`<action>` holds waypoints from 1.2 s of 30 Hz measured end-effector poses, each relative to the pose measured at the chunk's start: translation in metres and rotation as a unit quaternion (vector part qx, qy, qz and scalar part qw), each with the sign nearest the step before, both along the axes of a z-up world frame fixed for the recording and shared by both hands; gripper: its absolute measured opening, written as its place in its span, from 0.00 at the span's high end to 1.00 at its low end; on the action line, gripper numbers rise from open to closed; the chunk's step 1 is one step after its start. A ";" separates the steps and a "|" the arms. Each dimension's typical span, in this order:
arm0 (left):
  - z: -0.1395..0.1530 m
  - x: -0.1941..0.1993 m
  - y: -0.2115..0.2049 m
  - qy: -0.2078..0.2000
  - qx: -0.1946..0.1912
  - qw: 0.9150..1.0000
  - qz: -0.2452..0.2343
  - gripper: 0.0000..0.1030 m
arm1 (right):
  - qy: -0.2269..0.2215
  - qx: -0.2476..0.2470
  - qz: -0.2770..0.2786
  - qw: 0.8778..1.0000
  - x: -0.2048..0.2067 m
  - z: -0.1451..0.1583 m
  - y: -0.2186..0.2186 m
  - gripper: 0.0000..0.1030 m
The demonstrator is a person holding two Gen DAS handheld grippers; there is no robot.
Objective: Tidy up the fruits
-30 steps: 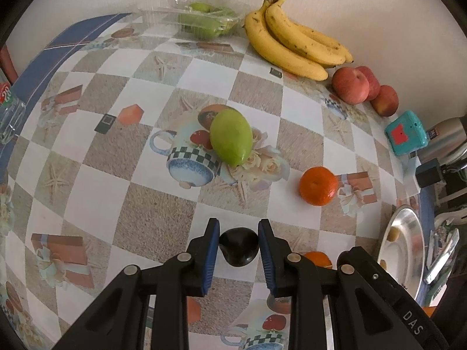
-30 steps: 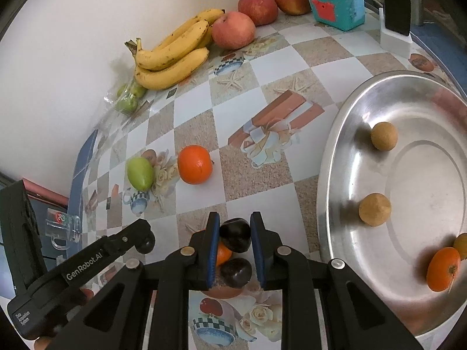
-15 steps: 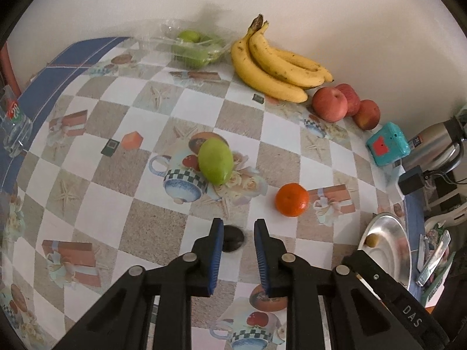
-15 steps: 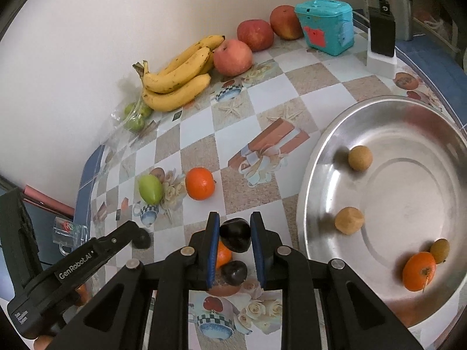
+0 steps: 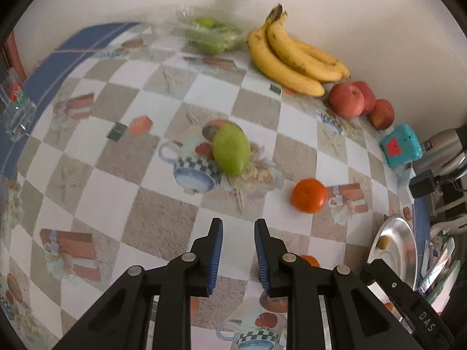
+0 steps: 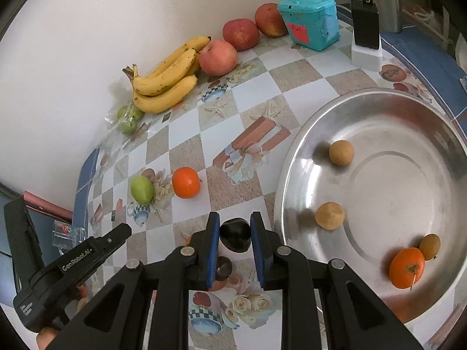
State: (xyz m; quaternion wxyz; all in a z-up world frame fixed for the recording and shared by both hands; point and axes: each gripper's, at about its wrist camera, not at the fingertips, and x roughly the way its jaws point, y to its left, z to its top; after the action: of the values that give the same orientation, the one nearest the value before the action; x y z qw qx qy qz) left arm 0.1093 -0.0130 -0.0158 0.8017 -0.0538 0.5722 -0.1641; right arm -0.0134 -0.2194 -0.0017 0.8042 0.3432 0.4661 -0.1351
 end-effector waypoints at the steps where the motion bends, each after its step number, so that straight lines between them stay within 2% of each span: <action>1: -0.003 -0.001 -0.003 0.005 0.000 1.000 -0.005 0.69 | 0.000 0.001 0.000 1.000 0.000 0.000 0.000 0.79; 3: -0.006 -0.003 -0.008 0.013 0.002 1.000 -0.015 0.49 | 0.000 0.001 0.000 1.000 0.000 0.000 0.000 0.79; 7: -0.010 -0.012 -0.019 0.023 0.004 0.999 -0.035 0.48 | 0.000 0.000 -0.001 1.000 -0.001 0.001 -0.001 0.78; 11: -0.015 -0.021 -0.025 0.029 0.023 0.998 -0.056 0.48 | 0.002 0.003 0.001 1.000 0.000 0.000 0.000 0.78; 16: -0.019 -0.031 -0.034 0.029 0.041 0.996 -0.080 0.48 | 0.002 0.005 0.003 1.000 0.000 0.000 0.000 0.78; 20: -0.020 -0.034 -0.041 0.028 0.042 0.995 -0.091 0.58 | 0.003 0.008 0.003 1.000 -0.001 0.000 0.000 0.78; 30: -0.022 -0.036 -0.044 0.037 0.027 0.993 -0.106 0.69 | 0.002 0.012 0.001 1.000 -0.001 0.000 -0.002 0.78; 36: -0.023 -0.037 -0.042 0.045 0.024 0.992 -0.112 0.71 | 0.001 0.015 -0.002 1.000 -0.002 0.000 -0.003 0.78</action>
State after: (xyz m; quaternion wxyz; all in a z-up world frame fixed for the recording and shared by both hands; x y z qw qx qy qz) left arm 0.0723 -0.0546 -0.0392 0.7531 0.0221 0.6136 -0.2364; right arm -0.0158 -0.2228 -0.0016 0.7982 0.3557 0.4685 -0.1302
